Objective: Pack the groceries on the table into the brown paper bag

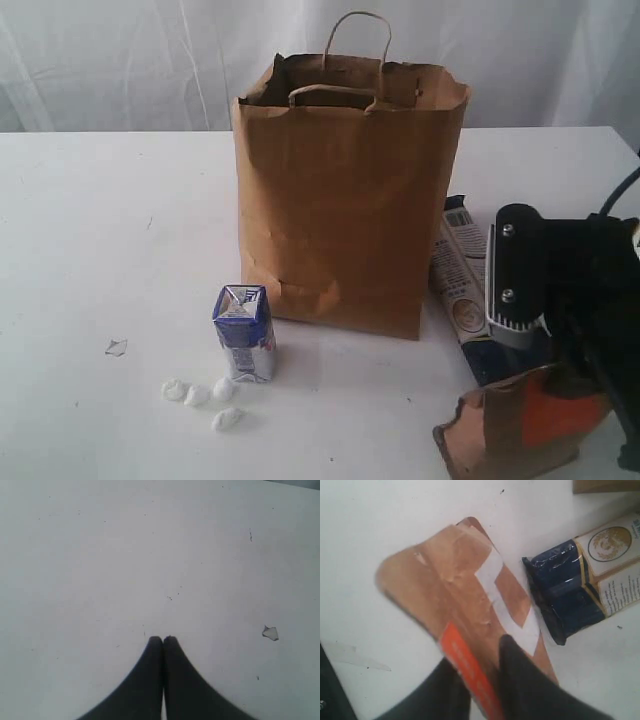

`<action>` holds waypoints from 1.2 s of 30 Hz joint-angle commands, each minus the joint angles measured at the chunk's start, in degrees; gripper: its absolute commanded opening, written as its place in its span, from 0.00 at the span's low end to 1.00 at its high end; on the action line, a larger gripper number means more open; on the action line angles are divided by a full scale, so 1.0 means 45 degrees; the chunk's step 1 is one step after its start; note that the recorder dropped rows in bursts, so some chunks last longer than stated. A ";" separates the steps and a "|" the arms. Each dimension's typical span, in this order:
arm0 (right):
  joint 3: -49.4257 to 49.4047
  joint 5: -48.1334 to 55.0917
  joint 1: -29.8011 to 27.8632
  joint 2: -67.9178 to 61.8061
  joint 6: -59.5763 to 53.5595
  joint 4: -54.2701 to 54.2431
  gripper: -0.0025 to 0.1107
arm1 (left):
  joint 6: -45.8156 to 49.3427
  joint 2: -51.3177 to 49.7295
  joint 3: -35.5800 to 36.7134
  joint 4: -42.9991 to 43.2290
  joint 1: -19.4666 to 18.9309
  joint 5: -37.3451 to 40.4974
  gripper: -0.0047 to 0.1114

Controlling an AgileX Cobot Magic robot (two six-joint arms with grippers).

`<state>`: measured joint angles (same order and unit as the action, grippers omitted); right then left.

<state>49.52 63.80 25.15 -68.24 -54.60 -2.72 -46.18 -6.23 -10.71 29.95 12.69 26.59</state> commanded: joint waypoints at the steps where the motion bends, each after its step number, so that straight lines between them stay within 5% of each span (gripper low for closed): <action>1: 0.0003 -0.0027 0.0038 0.0036 0.0291 -0.0022 0.02 | -0.0029 -0.0029 0.0073 0.0117 0.0009 0.0011 0.04; 15: 0.3786 0.1370 0.0038 0.0565 0.5756 -0.0269 0.02 | -0.0029 -0.0029 0.0073 0.0117 0.0009 0.0011 0.04; 28: 0.9614 0.1370 0.0038 0.0831 0.7065 -0.7872 0.02 | -0.0029 -0.0029 0.0073 0.0117 0.0009 0.0011 0.04; 36: 1.1303 -0.1007 0.0038 -0.0929 0.7039 -0.9198 0.02 | -0.0029 -0.0029 0.0073 0.0117 0.0009 0.0011 0.04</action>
<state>98.50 68.15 25.29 -69.39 -23.10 -41.72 -46.18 -6.23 -10.71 29.95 12.69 26.59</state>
